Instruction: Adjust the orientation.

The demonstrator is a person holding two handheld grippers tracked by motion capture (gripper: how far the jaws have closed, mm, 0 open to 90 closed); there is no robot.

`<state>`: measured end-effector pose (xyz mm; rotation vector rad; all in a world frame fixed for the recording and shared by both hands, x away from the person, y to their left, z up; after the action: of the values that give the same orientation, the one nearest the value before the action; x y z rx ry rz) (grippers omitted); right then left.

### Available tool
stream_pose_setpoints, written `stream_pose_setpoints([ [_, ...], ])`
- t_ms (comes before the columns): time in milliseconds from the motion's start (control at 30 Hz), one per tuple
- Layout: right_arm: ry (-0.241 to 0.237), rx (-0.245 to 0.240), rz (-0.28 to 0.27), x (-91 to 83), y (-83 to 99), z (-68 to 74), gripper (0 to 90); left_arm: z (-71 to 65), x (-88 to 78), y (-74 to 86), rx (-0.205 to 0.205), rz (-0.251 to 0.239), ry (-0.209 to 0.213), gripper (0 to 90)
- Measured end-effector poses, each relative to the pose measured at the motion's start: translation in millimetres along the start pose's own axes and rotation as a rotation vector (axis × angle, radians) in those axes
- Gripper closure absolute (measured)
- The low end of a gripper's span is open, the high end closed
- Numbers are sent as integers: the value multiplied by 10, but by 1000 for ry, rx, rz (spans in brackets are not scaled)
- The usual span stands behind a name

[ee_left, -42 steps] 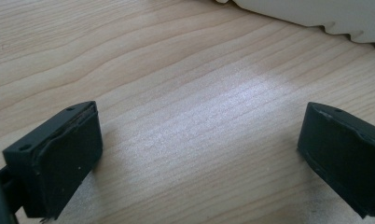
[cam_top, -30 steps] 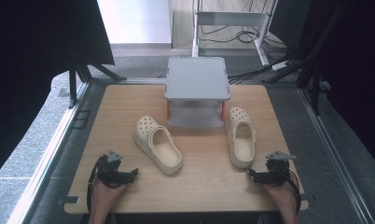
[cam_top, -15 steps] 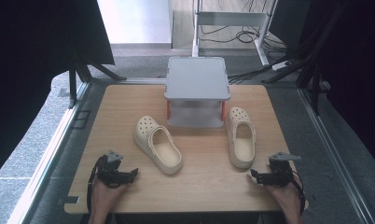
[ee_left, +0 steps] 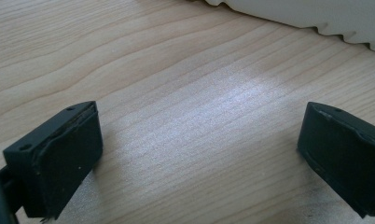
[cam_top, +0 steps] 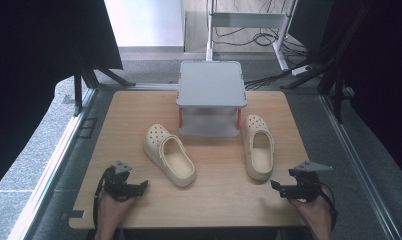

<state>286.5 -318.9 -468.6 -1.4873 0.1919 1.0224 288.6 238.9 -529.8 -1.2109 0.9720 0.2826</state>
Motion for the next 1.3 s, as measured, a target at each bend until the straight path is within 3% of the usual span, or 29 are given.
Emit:
stream_pose_setpoints([
  [333,-48,-26,-4,28,-287,161,125,0,0,0,0,0,0,0],
  [500,-55,-73,20,103,-415,248,130,0,0,0,0,0,0,0],
  [633,-73,-81,17,149,-492,290,130,0,0,0,0,0,0,0],
  [1300,-177,-134,40,619,-958,715,130,0,1,0,-1,0,0,0],
])
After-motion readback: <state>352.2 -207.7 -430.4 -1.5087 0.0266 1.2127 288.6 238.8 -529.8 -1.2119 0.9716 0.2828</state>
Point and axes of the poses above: each handheld gripper's, and its own axes: x roughly forward along the jaws, y roughly out of its underside, z roughly to its left, the point moved 1 cm from there along x, roughly forward along the jaws, and after that the axes turned 5 degrees about x, right-handed, at the moved point
